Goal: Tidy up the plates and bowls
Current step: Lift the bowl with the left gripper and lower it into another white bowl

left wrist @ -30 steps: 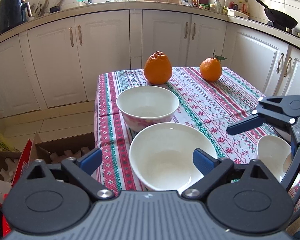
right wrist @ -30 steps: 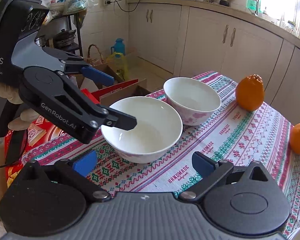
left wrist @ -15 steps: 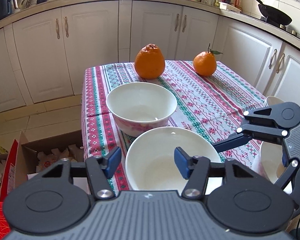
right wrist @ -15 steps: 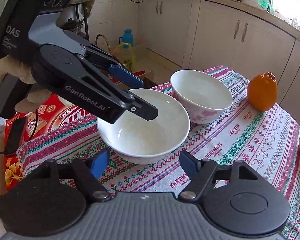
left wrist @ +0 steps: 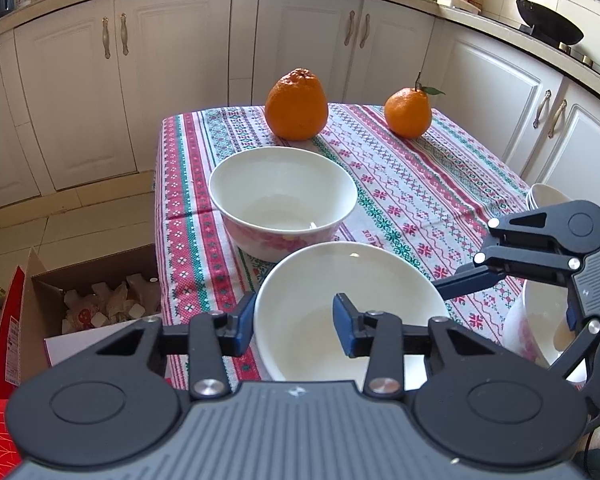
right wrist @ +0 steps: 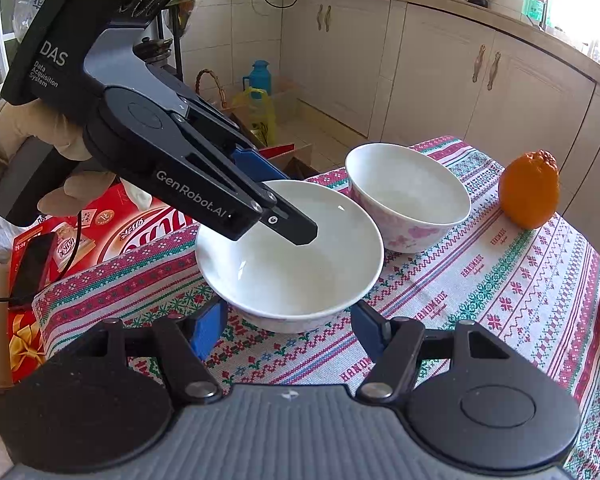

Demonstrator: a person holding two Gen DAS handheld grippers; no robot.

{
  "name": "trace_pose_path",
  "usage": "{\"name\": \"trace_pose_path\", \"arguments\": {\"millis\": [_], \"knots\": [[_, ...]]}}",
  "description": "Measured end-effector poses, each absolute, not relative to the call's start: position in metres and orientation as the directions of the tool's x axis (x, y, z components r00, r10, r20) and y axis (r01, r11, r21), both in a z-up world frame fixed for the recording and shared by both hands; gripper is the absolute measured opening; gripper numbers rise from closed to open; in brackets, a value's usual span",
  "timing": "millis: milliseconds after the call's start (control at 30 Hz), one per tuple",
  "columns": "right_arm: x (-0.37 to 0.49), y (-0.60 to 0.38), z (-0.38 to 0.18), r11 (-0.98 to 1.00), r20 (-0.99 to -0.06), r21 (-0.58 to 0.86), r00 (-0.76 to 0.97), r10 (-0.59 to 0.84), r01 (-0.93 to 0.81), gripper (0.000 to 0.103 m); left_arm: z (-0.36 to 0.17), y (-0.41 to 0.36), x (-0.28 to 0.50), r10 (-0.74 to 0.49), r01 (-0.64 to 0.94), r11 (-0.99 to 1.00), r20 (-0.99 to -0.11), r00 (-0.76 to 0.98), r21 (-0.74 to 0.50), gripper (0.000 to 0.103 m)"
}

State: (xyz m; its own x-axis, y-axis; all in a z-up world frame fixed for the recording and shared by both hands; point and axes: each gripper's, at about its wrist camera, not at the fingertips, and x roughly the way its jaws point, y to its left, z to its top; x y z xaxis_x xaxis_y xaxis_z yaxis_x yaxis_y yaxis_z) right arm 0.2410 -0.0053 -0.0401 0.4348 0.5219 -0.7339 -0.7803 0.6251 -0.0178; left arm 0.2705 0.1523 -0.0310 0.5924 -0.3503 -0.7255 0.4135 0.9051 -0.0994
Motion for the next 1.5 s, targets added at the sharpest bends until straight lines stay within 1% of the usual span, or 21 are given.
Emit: {"name": "trace_pose_path", "arguments": {"millis": [333, 767, 1500], "knots": [[0.241, -0.005, -0.041, 0.624, -0.73, -0.019, 0.437, 0.525, -0.781, 0.073, -0.033, 0.151, 0.275, -0.351, 0.421, 0.901, -0.744, 0.569, -0.102, 0.039], [0.235, -0.01, -0.035, 0.626, -0.721, -0.019, 0.444, 0.532, -0.78, 0.073, -0.028, 0.146, 0.269, -0.342, 0.439, 0.895, -0.747, 0.57, -0.076, 0.039], [0.203, -0.057, -0.002, 0.672, -0.683, -0.029, 0.505, 0.527, -0.74, 0.073, 0.018, 0.098, 0.24, -0.392, 0.512, 0.858, -0.702, 0.594, -0.045, 0.039]]}}
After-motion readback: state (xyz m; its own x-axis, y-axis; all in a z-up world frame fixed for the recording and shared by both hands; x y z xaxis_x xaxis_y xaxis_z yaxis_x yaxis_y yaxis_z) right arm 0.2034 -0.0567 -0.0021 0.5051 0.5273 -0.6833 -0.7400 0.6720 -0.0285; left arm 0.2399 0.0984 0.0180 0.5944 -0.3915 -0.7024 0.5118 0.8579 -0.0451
